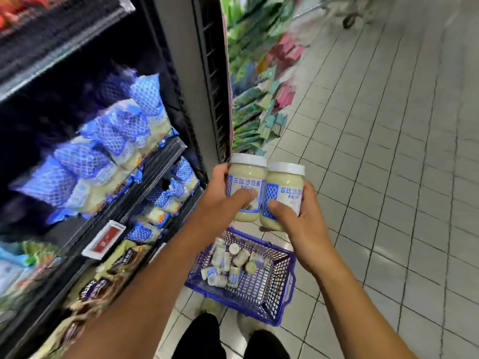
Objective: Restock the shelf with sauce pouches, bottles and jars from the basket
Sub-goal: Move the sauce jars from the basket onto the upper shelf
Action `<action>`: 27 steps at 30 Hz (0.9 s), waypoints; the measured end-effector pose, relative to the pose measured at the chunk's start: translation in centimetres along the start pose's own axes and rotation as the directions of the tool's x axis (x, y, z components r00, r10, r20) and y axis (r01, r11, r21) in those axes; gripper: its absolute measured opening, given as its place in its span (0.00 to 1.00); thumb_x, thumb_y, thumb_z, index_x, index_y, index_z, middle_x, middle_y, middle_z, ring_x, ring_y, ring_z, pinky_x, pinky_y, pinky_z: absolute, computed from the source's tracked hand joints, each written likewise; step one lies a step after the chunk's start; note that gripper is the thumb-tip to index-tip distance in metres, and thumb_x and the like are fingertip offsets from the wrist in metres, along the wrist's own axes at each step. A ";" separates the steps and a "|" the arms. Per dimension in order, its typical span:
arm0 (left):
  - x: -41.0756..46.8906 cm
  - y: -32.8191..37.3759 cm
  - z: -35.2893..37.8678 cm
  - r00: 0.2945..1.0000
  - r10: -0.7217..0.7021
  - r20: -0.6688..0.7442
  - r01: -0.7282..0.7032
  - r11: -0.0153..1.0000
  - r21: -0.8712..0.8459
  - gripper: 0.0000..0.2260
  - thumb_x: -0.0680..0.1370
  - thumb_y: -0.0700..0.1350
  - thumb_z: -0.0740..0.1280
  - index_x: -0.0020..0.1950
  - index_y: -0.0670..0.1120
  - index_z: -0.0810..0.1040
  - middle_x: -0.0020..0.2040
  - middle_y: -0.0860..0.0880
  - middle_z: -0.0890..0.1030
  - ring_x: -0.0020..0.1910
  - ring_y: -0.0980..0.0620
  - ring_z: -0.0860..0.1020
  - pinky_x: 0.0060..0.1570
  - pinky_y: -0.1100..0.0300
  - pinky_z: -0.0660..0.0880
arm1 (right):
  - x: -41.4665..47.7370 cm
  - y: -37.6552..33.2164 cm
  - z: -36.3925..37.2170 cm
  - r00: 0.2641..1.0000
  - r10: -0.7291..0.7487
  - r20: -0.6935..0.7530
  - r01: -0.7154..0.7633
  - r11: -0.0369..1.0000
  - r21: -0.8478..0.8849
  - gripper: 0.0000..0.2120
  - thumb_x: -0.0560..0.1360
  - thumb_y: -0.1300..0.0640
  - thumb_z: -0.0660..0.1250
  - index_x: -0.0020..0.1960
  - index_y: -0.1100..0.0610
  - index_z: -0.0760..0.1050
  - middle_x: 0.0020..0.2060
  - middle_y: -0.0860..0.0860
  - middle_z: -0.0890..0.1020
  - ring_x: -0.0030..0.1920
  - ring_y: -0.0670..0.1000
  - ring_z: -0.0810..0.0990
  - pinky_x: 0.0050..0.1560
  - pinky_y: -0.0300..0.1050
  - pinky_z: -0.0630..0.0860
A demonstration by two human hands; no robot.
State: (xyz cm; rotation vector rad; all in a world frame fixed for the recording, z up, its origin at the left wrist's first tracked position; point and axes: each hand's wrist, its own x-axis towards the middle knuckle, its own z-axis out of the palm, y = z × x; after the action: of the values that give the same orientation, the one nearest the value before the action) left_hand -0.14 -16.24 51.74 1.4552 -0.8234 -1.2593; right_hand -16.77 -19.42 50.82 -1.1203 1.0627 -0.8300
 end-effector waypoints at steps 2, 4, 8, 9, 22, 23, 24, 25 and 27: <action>-1.2 1.1 -0.2 0.997 0.032 -0.066 -0.034 0.999 -0.029 0.27 0.68 0.49 0.71 0.65 0.50 0.69 0.54 0.46 0.82 0.50 0.49 0.83 0.50 0.51 0.80 | -0.1 -1.5 0.4 0.997 -0.014 0.073 0.013 1.000 0.024 0.26 0.67 0.55 0.73 0.64 0.50 0.69 0.52 0.54 0.84 0.52 0.60 0.85 0.43 0.55 0.84; -2.5 2.0 -0.4 0.989 0.061 -0.135 -0.067 0.997 -0.038 0.30 0.64 0.53 0.73 0.64 0.51 0.70 0.53 0.47 0.83 0.49 0.50 0.83 0.47 0.53 0.80 | -0.4 -2.8 1.0 0.987 -0.033 0.155 0.029 0.999 0.028 0.26 0.68 0.55 0.73 0.64 0.49 0.69 0.51 0.53 0.84 0.50 0.58 0.85 0.39 0.50 0.83; -5.3 3.0 -1.2 0.952 0.110 -0.286 -0.122 0.992 -0.025 0.31 0.61 0.57 0.75 0.62 0.53 0.71 0.49 0.51 0.85 0.49 0.49 0.84 0.48 0.50 0.81 | -1.2 -4.8 2.2 0.952 -0.084 0.295 0.082 0.996 0.018 0.29 0.65 0.52 0.74 0.64 0.51 0.69 0.51 0.54 0.84 0.47 0.56 0.85 0.38 0.47 0.81; -6.0 3.1 -1.5 0.941 0.119 -0.315 -0.135 0.991 -0.027 0.31 0.62 0.56 0.75 0.62 0.54 0.71 0.49 0.52 0.85 0.49 0.49 0.84 0.47 0.49 0.81 | -1.5 -5.2 2.5 0.941 -0.098 0.323 0.098 0.995 0.015 0.28 0.64 0.53 0.72 0.63 0.52 0.69 0.52 0.55 0.83 0.48 0.57 0.84 0.39 0.48 0.81; -22.1 5.1 -6.5 0.692 0.264 -0.672 -0.305 0.950 0.059 0.31 0.64 0.50 0.76 0.64 0.48 0.69 0.48 0.49 0.83 0.43 0.56 0.82 0.41 0.60 0.78 | -9.4 -7.6 11.1 0.663 -0.213 0.717 0.226 0.971 0.080 0.24 0.71 0.59 0.72 0.64 0.49 0.70 0.53 0.50 0.85 0.48 0.49 0.85 0.41 0.45 0.82; -23.7 4.9 -6.9 0.662 0.270 -0.699 -0.311 0.948 0.071 0.29 0.66 0.48 0.75 0.64 0.48 0.69 0.48 0.49 0.83 0.42 0.56 0.82 0.41 0.60 0.79 | -10.5 -7.5 12.1 0.635 -0.212 0.743 0.226 0.971 0.084 0.25 0.70 0.59 0.72 0.64 0.49 0.70 0.54 0.50 0.85 0.51 0.50 0.85 0.43 0.45 0.82; -25.5 4.7 -7.3 0.631 0.273 -0.726 -0.316 0.945 0.081 0.28 0.66 0.47 0.74 0.64 0.48 0.69 0.47 0.49 0.83 0.42 0.56 0.82 0.41 0.60 0.79 | -11.7 -7.5 13.0 0.602 -0.205 0.771 0.221 0.972 0.086 0.25 0.70 0.59 0.72 0.65 0.50 0.70 0.54 0.50 0.85 0.52 0.51 0.85 0.44 0.45 0.82; -27.2 4.4 -7.8 0.600 0.274 -0.752 -0.321 0.943 0.088 0.27 0.67 0.47 0.73 0.63 0.48 0.69 0.46 0.51 0.84 0.42 0.56 0.82 0.40 0.61 0.79 | -12.9 -7.3 14.0 0.568 -0.200 0.798 0.218 0.972 0.089 0.26 0.70 0.58 0.73 0.66 0.50 0.69 0.55 0.50 0.85 0.53 0.52 0.85 0.44 0.45 0.82; -30.8 3.8 -8.5 0.537 0.272 -0.798 -0.327 0.940 0.100 0.26 0.66 0.47 0.73 0.63 0.48 0.70 0.42 0.55 0.84 0.40 0.57 0.82 0.39 0.62 0.78 | -15.5 -6.9 15.9 0.507 -0.207 0.837 0.216 0.970 0.110 0.27 0.70 0.59 0.73 0.67 0.55 0.68 0.54 0.49 0.85 0.53 0.50 0.85 0.47 0.43 0.81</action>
State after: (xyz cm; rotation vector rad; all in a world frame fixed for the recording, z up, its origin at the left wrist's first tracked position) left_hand 1.56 13.53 63.78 1.5331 -0.3569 -0.2467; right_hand -6.33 -2.22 62.54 -1.4540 0.0840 -0.3416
